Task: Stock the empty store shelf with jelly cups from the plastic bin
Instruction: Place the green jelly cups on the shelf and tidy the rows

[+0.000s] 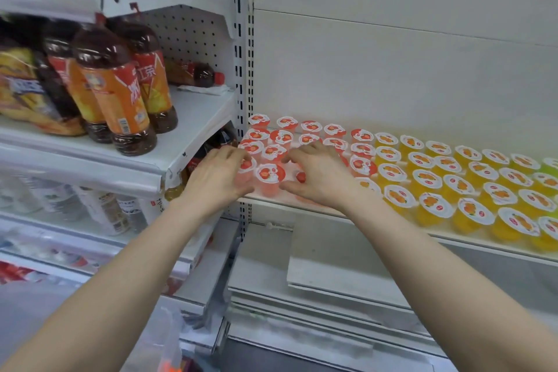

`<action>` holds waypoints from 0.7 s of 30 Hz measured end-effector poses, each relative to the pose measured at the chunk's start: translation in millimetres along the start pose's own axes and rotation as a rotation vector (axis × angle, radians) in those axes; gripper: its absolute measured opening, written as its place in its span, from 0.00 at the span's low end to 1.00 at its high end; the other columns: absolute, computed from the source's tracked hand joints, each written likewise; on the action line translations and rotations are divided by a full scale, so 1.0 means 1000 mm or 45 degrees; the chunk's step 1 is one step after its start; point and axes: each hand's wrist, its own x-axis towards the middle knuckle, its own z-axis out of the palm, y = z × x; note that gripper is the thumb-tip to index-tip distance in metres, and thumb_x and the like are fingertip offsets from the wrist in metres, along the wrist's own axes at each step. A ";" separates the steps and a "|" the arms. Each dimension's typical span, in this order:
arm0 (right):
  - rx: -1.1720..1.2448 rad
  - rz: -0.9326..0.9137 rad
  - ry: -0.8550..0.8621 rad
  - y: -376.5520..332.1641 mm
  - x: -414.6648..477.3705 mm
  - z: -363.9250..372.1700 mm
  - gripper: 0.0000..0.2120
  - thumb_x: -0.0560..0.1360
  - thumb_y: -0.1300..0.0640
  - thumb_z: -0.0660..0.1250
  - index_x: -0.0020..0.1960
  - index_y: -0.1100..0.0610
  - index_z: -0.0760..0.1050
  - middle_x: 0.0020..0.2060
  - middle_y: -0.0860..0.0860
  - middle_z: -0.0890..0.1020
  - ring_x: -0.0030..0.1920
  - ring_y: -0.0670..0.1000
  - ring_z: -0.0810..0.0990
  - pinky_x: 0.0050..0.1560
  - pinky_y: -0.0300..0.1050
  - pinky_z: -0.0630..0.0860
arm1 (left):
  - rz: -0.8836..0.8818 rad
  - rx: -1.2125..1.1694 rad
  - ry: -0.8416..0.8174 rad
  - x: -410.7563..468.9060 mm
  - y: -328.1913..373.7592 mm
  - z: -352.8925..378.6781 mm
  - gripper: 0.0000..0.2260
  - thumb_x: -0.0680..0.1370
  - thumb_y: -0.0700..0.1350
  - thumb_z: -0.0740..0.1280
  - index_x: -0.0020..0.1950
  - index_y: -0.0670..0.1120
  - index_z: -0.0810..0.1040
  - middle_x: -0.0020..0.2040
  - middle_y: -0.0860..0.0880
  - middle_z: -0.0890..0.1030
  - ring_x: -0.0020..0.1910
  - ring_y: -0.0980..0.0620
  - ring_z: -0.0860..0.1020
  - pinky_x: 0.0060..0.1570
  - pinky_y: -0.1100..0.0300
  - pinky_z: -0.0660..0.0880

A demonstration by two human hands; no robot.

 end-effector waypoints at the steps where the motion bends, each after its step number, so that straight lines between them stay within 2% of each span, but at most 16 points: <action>1: -0.012 -0.013 -0.006 -0.007 0.004 0.005 0.24 0.70 0.37 0.66 0.61 0.47 0.74 0.59 0.48 0.79 0.62 0.53 0.71 0.61 0.52 0.68 | -0.021 0.000 0.005 0.001 -0.002 0.002 0.25 0.69 0.59 0.72 0.62 0.54 0.72 0.61 0.51 0.74 0.59 0.49 0.71 0.55 0.55 0.71; 6: -0.073 -0.002 -0.023 -0.021 0.016 0.019 0.21 0.70 0.37 0.66 0.58 0.48 0.74 0.55 0.47 0.80 0.60 0.53 0.71 0.59 0.51 0.66 | -0.045 -0.024 0.083 0.005 -0.005 0.007 0.17 0.72 0.57 0.70 0.57 0.53 0.75 0.57 0.51 0.77 0.56 0.49 0.73 0.51 0.55 0.71; 10: -0.040 0.011 -0.022 -0.018 0.017 0.020 0.19 0.69 0.39 0.67 0.55 0.48 0.75 0.52 0.48 0.80 0.56 0.53 0.72 0.56 0.50 0.67 | -0.031 -0.068 0.078 0.007 -0.010 0.006 0.11 0.74 0.53 0.69 0.54 0.53 0.76 0.56 0.51 0.77 0.56 0.50 0.74 0.53 0.55 0.73; 14: -0.063 -0.003 -0.058 -0.015 0.018 0.018 0.19 0.69 0.37 0.66 0.55 0.47 0.75 0.52 0.47 0.80 0.56 0.52 0.71 0.55 0.49 0.65 | -0.007 -0.061 0.029 0.010 -0.012 0.002 0.10 0.74 0.49 0.69 0.54 0.54 0.76 0.58 0.51 0.76 0.57 0.50 0.73 0.55 0.56 0.71; 17: 0.000 0.019 -0.028 -0.010 0.023 0.012 0.22 0.71 0.32 0.62 0.53 0.47 0.77 0.53 0.46 0.80 0.57 0.52 0.72 0.58 0.52 0.68 | -0.011 -0.034 -0.007 0.017 -0.012 -0.004 0.11 0.73 0.48 0.68 0.55 0.54 0.78 0.59 0.52 0.76 0.58 0.49 0.72 0.55 0.57 0.70; 21: 0.079 0.167 0.063 0.004 0.044 0.007 0.17 0.76 0.39 0.62 0.55 0.49 0.77 0.54 0.49 0.81 0.59 0.54 0.73 0.60 0.54 0.69 | -0.001 -0.059 0.032 0.041 -0.008 -0.008 0.12 0.77 0.50 0.63 0.59 0.53 0.79 0.60 0.51 0.77 0.59 0.49 0.73 0.55 0.56 0.69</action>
